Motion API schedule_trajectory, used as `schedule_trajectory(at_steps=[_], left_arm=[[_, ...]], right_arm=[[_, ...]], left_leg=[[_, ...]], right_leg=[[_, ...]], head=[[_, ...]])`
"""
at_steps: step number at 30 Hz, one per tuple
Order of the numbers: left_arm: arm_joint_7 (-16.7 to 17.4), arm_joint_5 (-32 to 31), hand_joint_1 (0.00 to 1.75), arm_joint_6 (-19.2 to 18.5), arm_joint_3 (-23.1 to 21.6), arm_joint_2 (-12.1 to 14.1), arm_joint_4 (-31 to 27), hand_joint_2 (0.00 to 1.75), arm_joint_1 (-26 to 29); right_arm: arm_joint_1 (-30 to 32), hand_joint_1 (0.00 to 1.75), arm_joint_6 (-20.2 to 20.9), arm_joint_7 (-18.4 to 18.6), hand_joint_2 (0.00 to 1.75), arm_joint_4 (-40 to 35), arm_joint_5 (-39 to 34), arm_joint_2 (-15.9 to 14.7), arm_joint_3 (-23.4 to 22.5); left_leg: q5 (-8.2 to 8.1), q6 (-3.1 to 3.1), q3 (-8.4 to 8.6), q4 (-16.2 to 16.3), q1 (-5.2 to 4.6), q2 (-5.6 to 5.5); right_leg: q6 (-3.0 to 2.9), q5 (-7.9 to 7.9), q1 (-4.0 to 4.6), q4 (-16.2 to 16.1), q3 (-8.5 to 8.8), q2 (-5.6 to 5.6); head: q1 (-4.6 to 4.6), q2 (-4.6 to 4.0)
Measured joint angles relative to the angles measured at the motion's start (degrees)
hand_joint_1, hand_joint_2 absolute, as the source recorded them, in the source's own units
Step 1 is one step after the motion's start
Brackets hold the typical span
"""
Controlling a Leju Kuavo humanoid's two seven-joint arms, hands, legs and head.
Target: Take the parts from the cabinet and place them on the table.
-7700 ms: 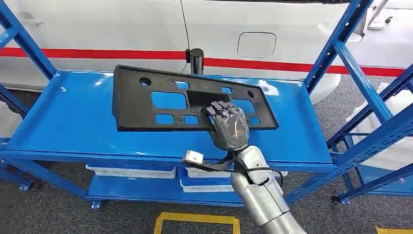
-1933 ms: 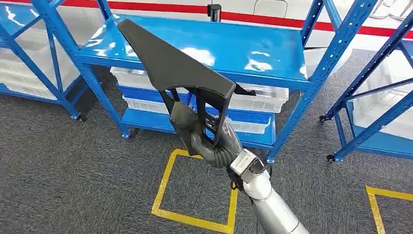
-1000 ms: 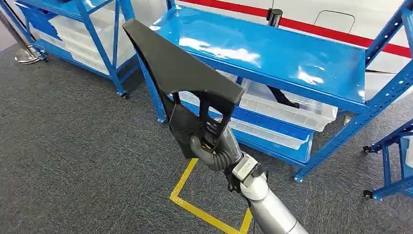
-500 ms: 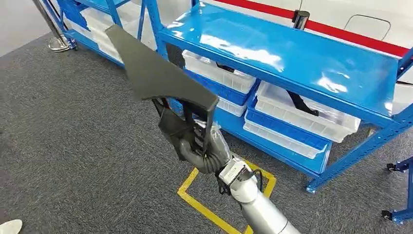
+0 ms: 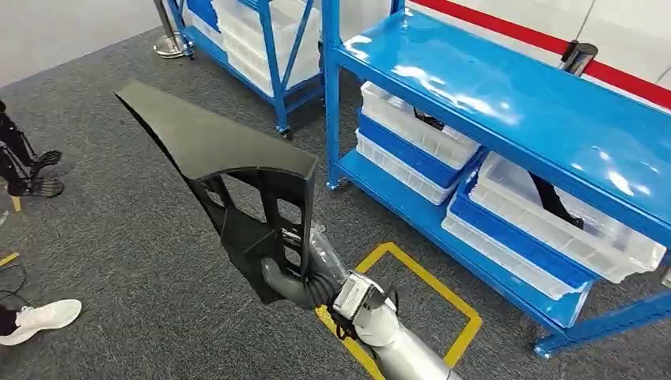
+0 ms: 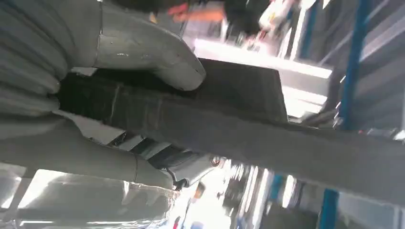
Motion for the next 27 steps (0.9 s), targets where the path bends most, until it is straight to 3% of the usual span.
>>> schedule_trajectory(at_steps=[1,4,5,6,7,8,10,11,12,13,14,15,16,20,21,22,23,25,26,27], left_arm=[[0.0,-0.2,0.00,0.4,0.3,-0.3,0.0,1.75,-0.1],[-1.9,-4.0,0.00,-1.0,0.1,-1.1,0.0,1.75,0.6],[-2.2,-5.2,0.00,-1.7,-0.2,-1.0,0.0,1.75,0.8],[-2.4,-5.8,0.00,-2.5,-0.6,-1.1,0.0,1.75,0.9],[-2.6,-6.4,0.00,-3.1,-1.0,-1.1,0.0,1.75,0.9],[-2.8,-6.9,0.00,-3.8,-1.3,-1.0,0.0,1.75,0.7],[-2.9,-7.3,0.00,-4.2,-2.0,-1.0,0.0,1.75,0.5],[-2.9,-7.3,0.00,-4.4,-2.2,-0.9,0.0,1.75,0.6],[-2.9,-7.4,0.00,-4.6,-2.4,-0.9,0.0,1.75,0.6],[-2.9,-7.4,0.00,-4.6,-2.5,-0.8,0.0,1.75,0.6],[-2.9,-7.4,0.00,-4.6,-2.6,-0.7,0.0,1.75,0.5],[-2.9,-7.4,0.00,-4.6,-2.7,-0.6,0.0,1.75,0.4],[-2.9,-7.4,0.00,-4.6,-2.7,-0.5,-0.1,1.75,0.2],[-3.0,-7.4,0.00,-4.7,-2.8,-0.4,-0.2,1.75,-0.1],[-3.0,-7.2,0.00,-4.7,-2.8,-0.3,-0.2,1.75,0.0],[-3.1,-6.8,0.00,-4.7,-2.8,-0.3,-0.3,1.75,0.1],[-3.1,-6.4,0.00,-4.7,-2.7,-0.1,-0.3,1.75,0.0],[-3.0,-6.1,0.00,-4.6,-2.6,0.1,-0.3,1.75,0.0],[-3.0,-6.1,0.00,-4.5,-2.6,0.2,-0.3,1.75,0.0],[-3.0,-6.2,0.00,-4.5,-2.6,0.2,-0.3,1.75,0.0]], right_arm=[[0.1,1.75,1.0,0.2,1.75,-0.3,0.0,-0.1,-0.4],[2.5,1.75,3.6,3.2,1.75,-5.3,3.2,-0.7,-4.9],[3.4,1.75,4.0,3.8,1.75,-7.3,3.9,-0.8,-6.6],[4.2,1.75,4.0,4.4,1.75,-9.2,4.5,-0.9,-8.2],[4.9,1.75,3.9,4.5,1.75,-10.5,4.9,-1.1,-9.3],[5.8,1.75,3.5,4.7,1.75,-12.1,5.4,-1.5,-10.7],[7.4,1.75,3.3,4.6,1.75,-14.0,5.9,-2.1,-12.2],[8.0,1.75,3.1,4.5,1.75,-14.4,6.2,-2.3,-12.6],[8.5,1.75,3.1,4.3,1.75,-15.0,6.2,-2.5,-12.9],[8.9,1.75,3.0,4.3,1.75,-15.5,6.3,-2.6,-13.0],[9.0,1.75,3.0,4.3,1.75,-15.9,6.3,-2.7,-13.2],[9.0,1.75,3.0,4.3,1.75,-16.3,6.3,-2.7,-13.4],[9.1,1.75,3.0,4.2,1.75,-16.7,6.3,-2.7,-13.6],[9.5,1.75,2.5,3.5,1.75,-17.2,6.4,-3.1,-13.9],[9.6,1.75,2.5,3.0,1.75,-17.2,6.4,-3.1,-13.9],[9.7,1.75,2.7,1.9,1.75,-17.2,6.1,-3.3,-13.8],[9.7,1.75,3.2,1.0,1.75,-17.0,5.7,-3.3,-13.6],[9.3,1.75,4.0,0.5,1.75,-15.8,5.1,-3.4,-13.4],[9.0,1.75,4.3,0.5,1.75,-15.2,4.9,-3.3,-13.3],[8.4,1.75,4.5,0.7,1.75,-14.8,4.7,-3.3,-13.3]], left_leg=[[-0.14,-0.44,-0.32,0.7,-0.43,-0.62],[0.37,-1.43,-0.91,0.3,0.16,-1.88],[0.21,-1.59,-1.11,0.5,0.28,-1.99],[-0.64,-1.84,-1.52,1.6,-0.07,1.36],[-2.35,-2.14,-2.58,4.0,-0.06,3.96],[-4.80,-2.41,-4.67,8.5,0.17,5.25],[-8.58,-2.70,-9.31,18.0,0.48,5.66],[-8.52,-2.71,-10.00,19.5,0.55,5.67],[-7.29,-2.64,-9.32,18.1,0.55,5.68],[-5.29,-2.47,-7.36,14.4,0.54,5.83],[-2.77,-2.13,-4.00,8.4,0.47,6.52],[-1.01,-1.65,-0.63,2.9,0.20,8.35],[-1.79,-1.29,0.35,1.0,-0.45,10.69],[-1.28,-0.35,0.04,0.4,-0.81,8.03],[-0.61,0.16,0.85,-0.5,0.12,7.22],[-0.42,0.41,1.08,-0.8,-0.06,6.65],[-0.29,0.62,0.99,-0.8,-0.06,6.07],[-0.22,0.73,0.78,-0.8,-0.09,4.37],[-0.21,0.73,0.74,-0.7,-0.11,3.64],[-0.20,0.71,0.77,-0.7,-0.11,2.77]], right_leg=[[-0.65,-0.21,-0.08,-0.5,-0.08,0.54],[-1.80,0.19,0.44,-0.5,0.19,-1.02],[-2.24,0.47,-0.23,-0.8,0.25,-1.62],[-2.43,0.53,-0.10,-0.9,0.44,-2.09],[-2.67,0.42,-0.06,-0.9,0.52,-2.63],[-2.99,0.41,0.17,-0.9,0.56,-3.28],[-3.16,0.29,0.40,-0.9,0.50,-4.79],[-3.19,0.25,0.41,-0.9,0.50,-5.32],[-3.20,0.23,0.44,-0.9,0.52,-5.86],[-3.23,0.19,0.46,-0.9,0.56,-6.35],[-3.23,0.15,0.49,-0.9,0.63,-6.87],[-3.06,0.04,0.55,-0.9,0.78,-7.28],[-2.82,-0.13,0.98,-0.9,0.85,-7.65],[-1.82,-0.34,1.06,-1.5,1.53,-9.85],[-1.46,-0.84,1.34,-0.9,1.11,-9.34],[-1.63,-2.12,1.06,1.3,0.67,-6.03],[-2.06,-3.82,0.93,4.7,-0.95,-4.39],[-2.49,-7.34,0.77,13.9,-5.66,-3.33],[-2.25,-7.80,0.74,16.4,-7.01,-3.25],[-1.78,-7.27,0.67,16.5,-7.30,-3.21]], head=[[-0.09,0.00],[-0.09,0.00],[-0.09,0.00],[-0.15,0.00],[-0.41,0.00],[-0.35,0.00],[-0.35,0.00],[-0.37,0.00],[-0.35,0.00],[-0.37,0.00],[-0.37,0.00],[-0.37,0.00],[-0.33,0.00],[-0.33,0.00],[-0.28,0.00],[-0.19,0.00],[-0.13,0.00],[0.00,0.00],[-0.02,0.00],[0.00,0.00]])
